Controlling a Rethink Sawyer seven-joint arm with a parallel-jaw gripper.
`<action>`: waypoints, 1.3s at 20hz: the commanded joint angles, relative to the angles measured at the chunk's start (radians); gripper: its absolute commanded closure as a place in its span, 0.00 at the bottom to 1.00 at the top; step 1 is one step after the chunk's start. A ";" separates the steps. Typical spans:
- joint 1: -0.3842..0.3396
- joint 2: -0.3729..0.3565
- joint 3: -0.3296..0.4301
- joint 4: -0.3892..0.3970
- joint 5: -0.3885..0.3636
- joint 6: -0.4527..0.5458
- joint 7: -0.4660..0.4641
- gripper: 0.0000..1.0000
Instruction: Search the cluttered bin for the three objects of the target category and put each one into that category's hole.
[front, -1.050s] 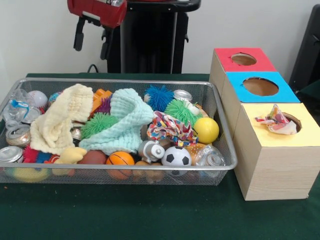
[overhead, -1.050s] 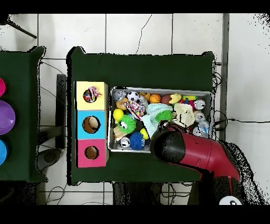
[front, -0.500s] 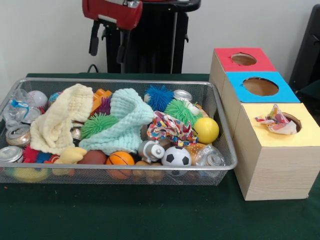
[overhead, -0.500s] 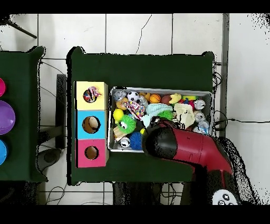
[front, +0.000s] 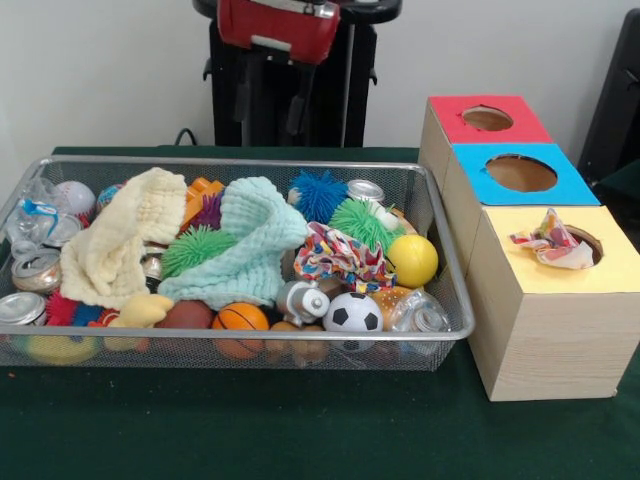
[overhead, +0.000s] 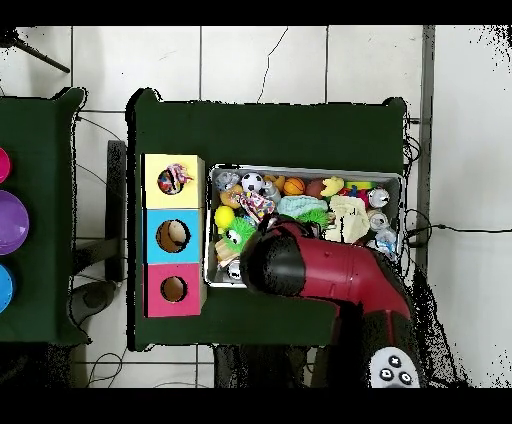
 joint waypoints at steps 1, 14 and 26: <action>0.037 0.065 0.088 0.090 0.059 -0.086 0.185 0.00; 0.072 0.215 0.072 0.000 0.061 -0.194 0.154 0.00; 0.079 0.299 0.076 -0.051 0.066 -0.272 0.152 0.00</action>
